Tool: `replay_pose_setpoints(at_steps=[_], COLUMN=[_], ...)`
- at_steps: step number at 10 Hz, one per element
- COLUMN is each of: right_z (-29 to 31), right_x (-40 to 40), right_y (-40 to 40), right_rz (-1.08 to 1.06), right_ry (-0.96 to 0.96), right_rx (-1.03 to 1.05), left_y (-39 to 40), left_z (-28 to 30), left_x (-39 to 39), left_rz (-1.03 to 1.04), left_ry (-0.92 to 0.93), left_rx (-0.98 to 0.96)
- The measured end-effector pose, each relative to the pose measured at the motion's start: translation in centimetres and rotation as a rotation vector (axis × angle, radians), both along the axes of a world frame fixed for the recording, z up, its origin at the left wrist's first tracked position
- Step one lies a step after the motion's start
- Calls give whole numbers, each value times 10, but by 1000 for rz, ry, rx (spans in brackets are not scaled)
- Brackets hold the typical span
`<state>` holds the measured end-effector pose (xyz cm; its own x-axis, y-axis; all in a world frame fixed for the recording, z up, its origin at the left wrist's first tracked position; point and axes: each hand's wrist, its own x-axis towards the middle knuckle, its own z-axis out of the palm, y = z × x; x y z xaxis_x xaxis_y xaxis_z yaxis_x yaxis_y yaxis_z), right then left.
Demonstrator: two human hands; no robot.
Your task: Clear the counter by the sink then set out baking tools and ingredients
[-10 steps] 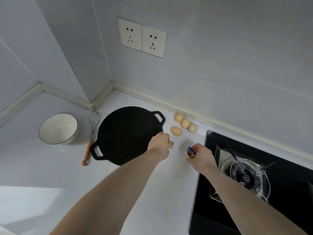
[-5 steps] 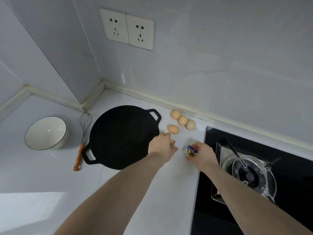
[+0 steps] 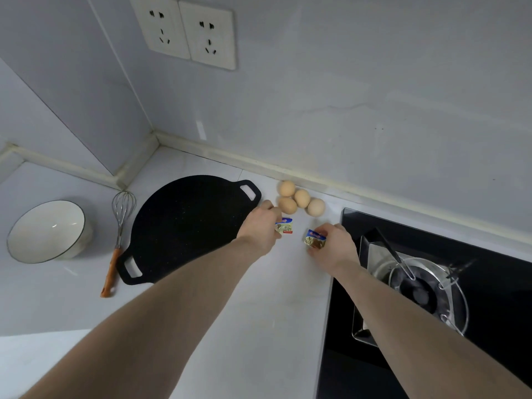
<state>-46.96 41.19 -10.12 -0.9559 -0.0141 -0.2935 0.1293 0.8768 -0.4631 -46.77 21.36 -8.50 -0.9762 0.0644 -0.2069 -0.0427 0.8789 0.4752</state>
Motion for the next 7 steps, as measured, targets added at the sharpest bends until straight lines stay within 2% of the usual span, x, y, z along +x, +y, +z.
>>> replay_pose_setpoints(at_steps=[4, 6, 7], right_z=[3, 9, 12], right_x=[-10, -5, 10], right_y=[-12, -13, -7], right_rz=[52, 34, -8], right_ry=[98, 107, 137], right_rx=[-64, -95, -155], left_y=[5, 6, 2], left_z=[-1, 5, 2], left_x=[-7, -1, 15], left_rz=[22, 52, 132], left_ry=[6, 18, 19], left_rx=[-15, 27, 93])
